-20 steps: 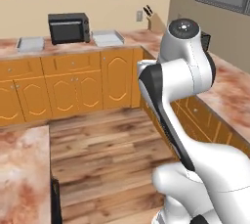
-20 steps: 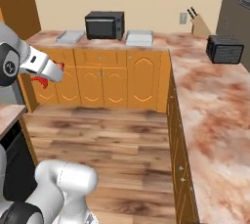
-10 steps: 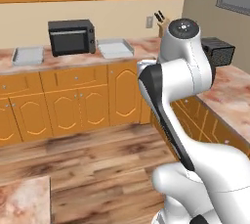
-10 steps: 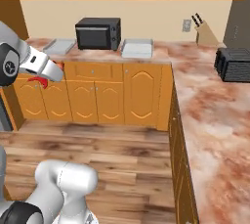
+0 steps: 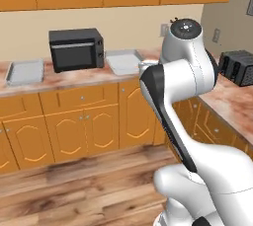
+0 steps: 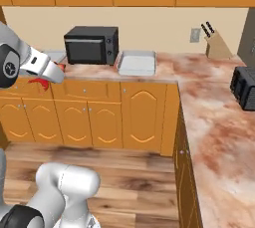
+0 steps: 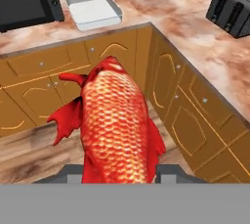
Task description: Place one broccoli and one fish in each tupperware on the nearby counter, to pack two identical lunches.
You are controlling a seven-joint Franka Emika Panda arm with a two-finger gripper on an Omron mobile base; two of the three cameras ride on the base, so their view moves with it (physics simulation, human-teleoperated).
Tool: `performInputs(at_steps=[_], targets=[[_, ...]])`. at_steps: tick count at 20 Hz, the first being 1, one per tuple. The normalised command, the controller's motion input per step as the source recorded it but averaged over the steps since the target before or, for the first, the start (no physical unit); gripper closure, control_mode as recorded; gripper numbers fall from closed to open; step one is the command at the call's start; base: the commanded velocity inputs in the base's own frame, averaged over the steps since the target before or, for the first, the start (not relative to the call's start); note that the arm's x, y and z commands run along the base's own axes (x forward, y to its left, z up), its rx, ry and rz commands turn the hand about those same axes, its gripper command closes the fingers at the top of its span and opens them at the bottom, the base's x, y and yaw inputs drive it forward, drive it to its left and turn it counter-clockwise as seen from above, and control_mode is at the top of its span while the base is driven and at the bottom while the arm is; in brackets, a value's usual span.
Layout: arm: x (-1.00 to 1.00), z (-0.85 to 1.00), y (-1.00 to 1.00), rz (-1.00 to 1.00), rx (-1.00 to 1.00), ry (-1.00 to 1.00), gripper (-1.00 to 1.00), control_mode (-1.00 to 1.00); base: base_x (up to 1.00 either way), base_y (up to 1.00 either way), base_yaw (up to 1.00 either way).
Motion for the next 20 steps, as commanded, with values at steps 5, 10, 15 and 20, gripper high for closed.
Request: performInputs(at_steps=[5,10,15,20], targets=[[0.00,0.00,0.00,0.00,0.00,0.00,1.00,1.00,1.00,0.26,0.00],[0.00,0.00,0.00,0.00,0.00,0.00,1.00,1.00,0.85,0.63,0.00],[0.00,0.00,0.00,0.00,0.00,0.00,1.00,1.00,0.29,0.97,0.00],[0.00,0.00,0.00,0.00,0.00,0.00,1.00,1.00,0.11,1.00,0.00]])
